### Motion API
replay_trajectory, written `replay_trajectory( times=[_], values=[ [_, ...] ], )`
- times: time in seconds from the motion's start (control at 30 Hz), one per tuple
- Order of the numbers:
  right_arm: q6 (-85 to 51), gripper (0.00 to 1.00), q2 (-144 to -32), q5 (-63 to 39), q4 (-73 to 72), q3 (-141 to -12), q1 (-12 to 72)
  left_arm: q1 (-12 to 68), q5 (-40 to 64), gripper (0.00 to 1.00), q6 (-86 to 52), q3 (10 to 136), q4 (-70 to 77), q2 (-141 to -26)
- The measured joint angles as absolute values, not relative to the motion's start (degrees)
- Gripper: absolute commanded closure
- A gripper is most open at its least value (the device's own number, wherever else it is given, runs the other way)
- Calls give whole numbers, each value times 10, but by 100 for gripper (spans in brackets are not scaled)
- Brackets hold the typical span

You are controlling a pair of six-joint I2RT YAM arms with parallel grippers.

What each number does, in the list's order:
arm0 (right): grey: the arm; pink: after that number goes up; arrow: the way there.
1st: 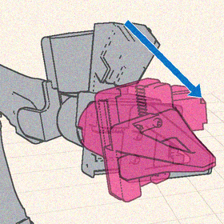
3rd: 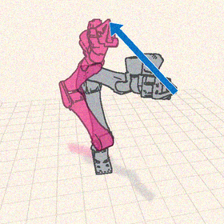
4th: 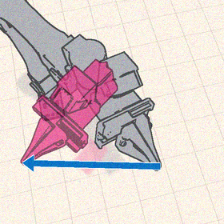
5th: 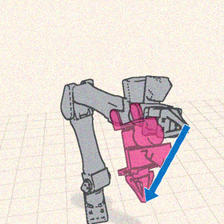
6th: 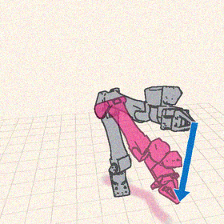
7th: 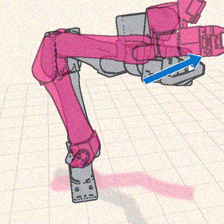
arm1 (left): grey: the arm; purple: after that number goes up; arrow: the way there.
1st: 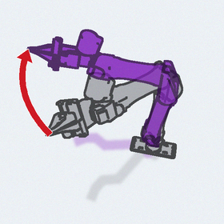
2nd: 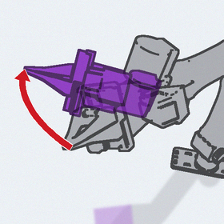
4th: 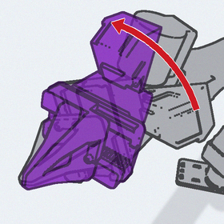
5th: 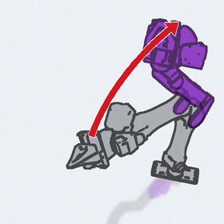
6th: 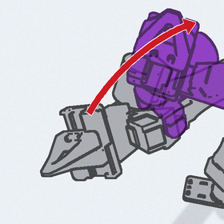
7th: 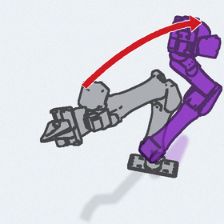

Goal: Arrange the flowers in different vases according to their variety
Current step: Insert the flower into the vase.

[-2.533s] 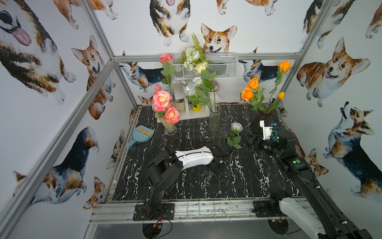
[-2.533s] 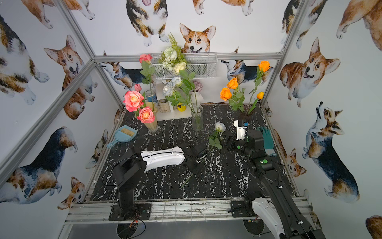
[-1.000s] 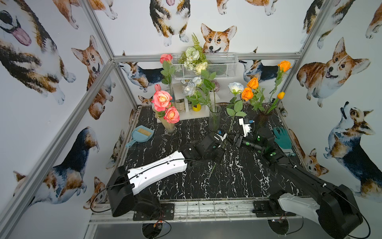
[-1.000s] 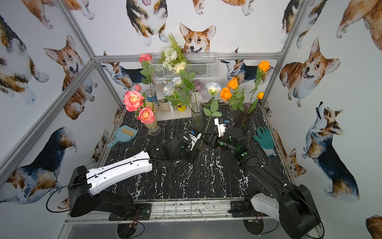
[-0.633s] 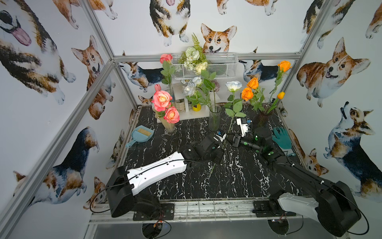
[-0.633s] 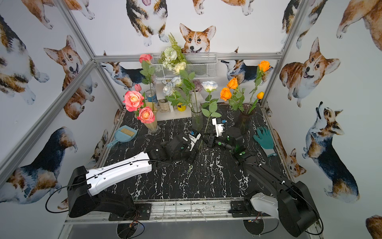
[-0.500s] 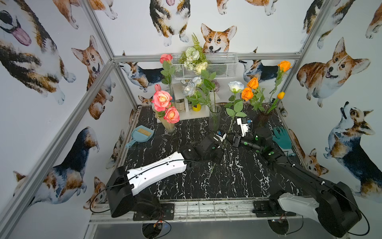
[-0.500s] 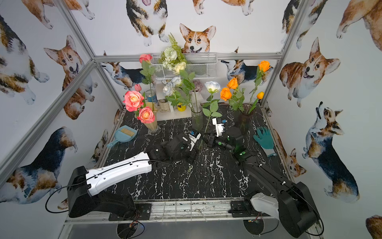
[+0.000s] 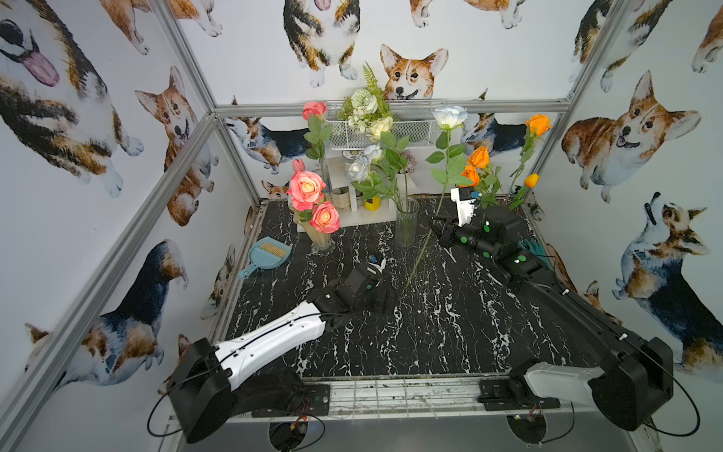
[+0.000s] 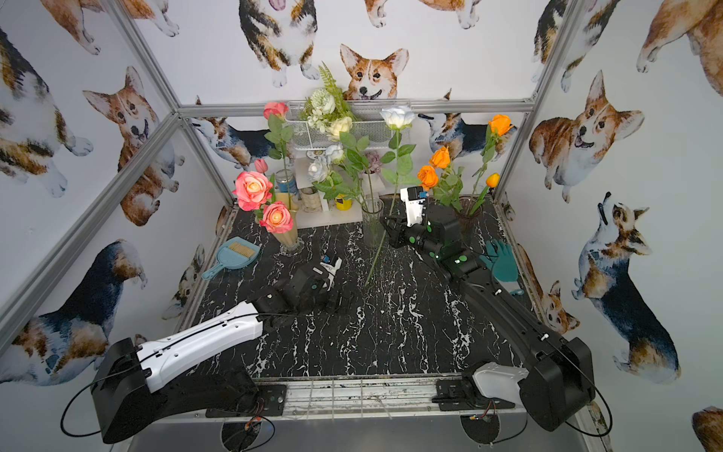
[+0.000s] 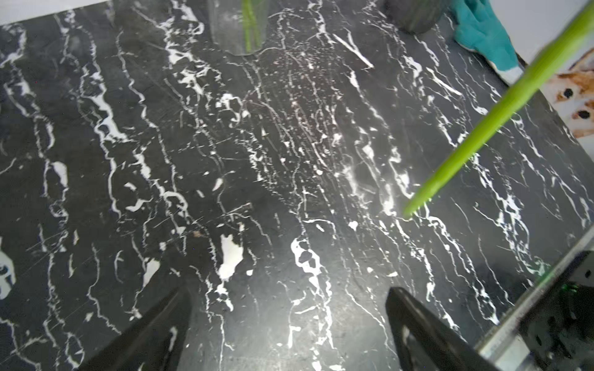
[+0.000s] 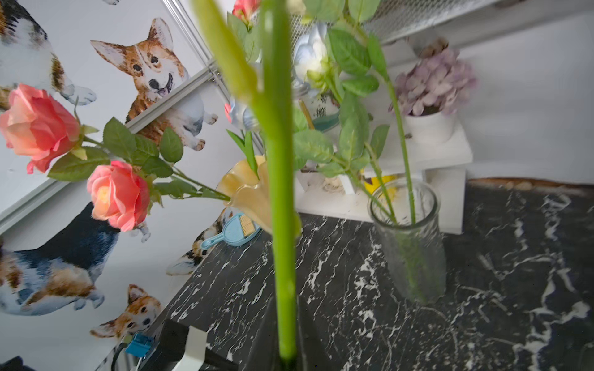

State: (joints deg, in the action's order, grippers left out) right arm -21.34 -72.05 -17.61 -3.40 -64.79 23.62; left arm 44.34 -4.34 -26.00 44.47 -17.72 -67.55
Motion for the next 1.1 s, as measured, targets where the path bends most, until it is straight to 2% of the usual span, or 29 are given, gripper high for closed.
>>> replay_trajectory(
  times=[0.33,0.7,0.87,1.1],
  values=[
    [-96,91,-852,-70,18,-882,236,380,-13,0,-261,362,-121,-609],
    [-9,91,-1040,-10,79,-1160,232,366,4,0,-260,347,-101,-604],
    [5,92,-1078,2,89,-1176,232,358,5,0,-260,345,-99,-604],
    [3,92,-1078,1,63,-1079,233,350,13,0,-260,345,-95,-609]
  ],
)
